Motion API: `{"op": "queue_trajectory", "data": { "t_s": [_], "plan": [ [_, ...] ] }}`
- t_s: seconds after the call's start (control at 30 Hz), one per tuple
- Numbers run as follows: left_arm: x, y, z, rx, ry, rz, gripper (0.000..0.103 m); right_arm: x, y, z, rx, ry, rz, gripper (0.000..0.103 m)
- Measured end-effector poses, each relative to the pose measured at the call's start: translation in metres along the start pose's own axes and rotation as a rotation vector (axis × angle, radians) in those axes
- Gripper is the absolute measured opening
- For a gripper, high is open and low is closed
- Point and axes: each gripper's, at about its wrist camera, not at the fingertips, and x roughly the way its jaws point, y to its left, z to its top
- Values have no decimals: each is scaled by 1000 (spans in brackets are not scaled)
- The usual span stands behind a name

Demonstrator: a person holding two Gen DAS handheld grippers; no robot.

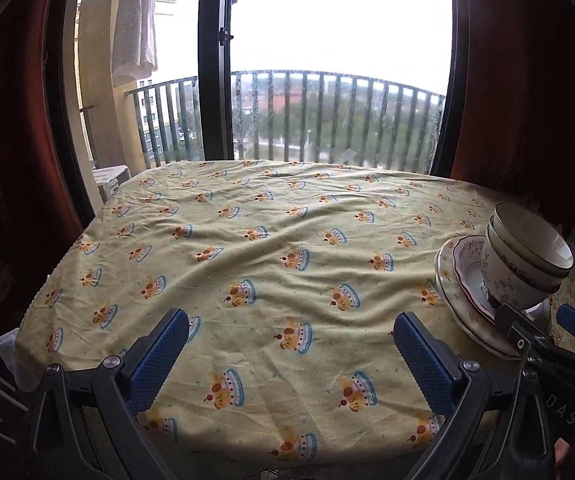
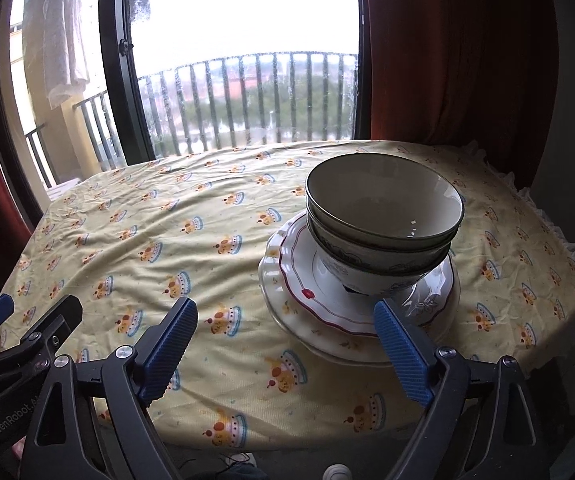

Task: Organize plates and bowls

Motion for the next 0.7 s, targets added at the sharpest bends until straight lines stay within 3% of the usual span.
{"op": "queue_trajectory", "data": {
  "t_s": [0.27, 0.7],
  "plan": [
    [-7, 3, -4, -7, -13, 4, 103, -4, 1, -3, 1, -14, 30, 93],
    [-4, -3, -3, -13, -17, 20, 103, -2, 0, -4, -15, -14, -4, 93]
  ]
}}
